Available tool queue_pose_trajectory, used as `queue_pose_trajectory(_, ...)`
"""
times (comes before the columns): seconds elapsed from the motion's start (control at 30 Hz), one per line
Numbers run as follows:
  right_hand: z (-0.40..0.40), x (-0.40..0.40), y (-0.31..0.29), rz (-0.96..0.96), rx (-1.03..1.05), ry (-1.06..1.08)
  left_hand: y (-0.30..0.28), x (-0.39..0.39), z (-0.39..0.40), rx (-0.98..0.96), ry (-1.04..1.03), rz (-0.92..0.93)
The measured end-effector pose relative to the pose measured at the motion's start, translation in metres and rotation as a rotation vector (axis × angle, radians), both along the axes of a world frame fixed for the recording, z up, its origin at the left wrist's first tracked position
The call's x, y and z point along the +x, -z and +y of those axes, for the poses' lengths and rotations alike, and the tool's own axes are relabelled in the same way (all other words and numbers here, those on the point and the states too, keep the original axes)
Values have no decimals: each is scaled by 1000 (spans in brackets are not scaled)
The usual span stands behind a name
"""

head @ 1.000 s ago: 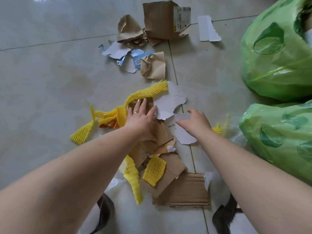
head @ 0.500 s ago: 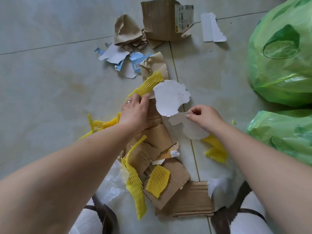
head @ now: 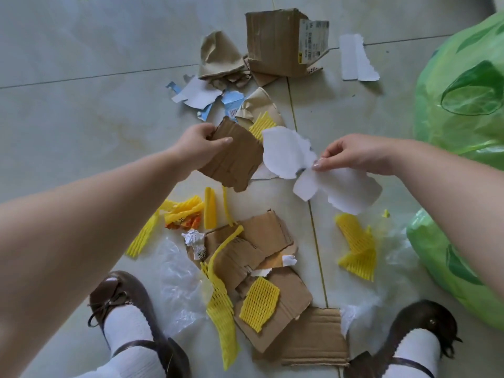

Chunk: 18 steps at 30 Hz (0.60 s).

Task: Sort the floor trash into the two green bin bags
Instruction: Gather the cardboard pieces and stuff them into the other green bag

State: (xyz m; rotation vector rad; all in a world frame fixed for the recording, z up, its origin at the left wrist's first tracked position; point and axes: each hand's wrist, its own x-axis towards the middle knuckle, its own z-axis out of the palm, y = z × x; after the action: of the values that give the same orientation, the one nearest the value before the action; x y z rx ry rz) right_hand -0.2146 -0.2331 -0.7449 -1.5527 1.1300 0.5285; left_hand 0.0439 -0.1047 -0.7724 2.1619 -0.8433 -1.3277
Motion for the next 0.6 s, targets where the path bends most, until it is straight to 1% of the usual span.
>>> queue_pose_trajectory(0.1, -9, 7, -7, 36, 127, -34, -5, 16, -11, -109, -194, 371)
queue_pose_trajectory(0.13, -11, 10, -6, 42, 153, -32, -5, 21, -15, -135, -230, 453)
queue_pose_trajectory(0.17, -12, 14, -5, 49, 133, -38, -4, 25, -19, -152, -252, 490)
queue_pose_trajectory(0.2, -12, 19, -1, 49, 62, -38, -3, 28, -25, -169, -270, 497)
queue_pose_trajectory(0.3, -10, 36, 20, -3, -231, 89, 4, 29, -43, -190, -329, 463)
queue_pose_trajectory(0.37, -11, 45, 37, 22, -439, 117, 10, 27, -57, -168, -330, 395)
queue_pose_trajectory(0.4, -13, 48, 45, 44, -505, 117, 13, 25, -64, -152, -314, 352)
queue_pose_trajectory(0.53, -18, 52, 65, 103, -544, 146, 28, 17, -90, -70, -204, 132)
queue_pose_trajectory(0.6, -18, 54, 70, 131, -622, 107, 33, 12, -99, -37, -108, 22)
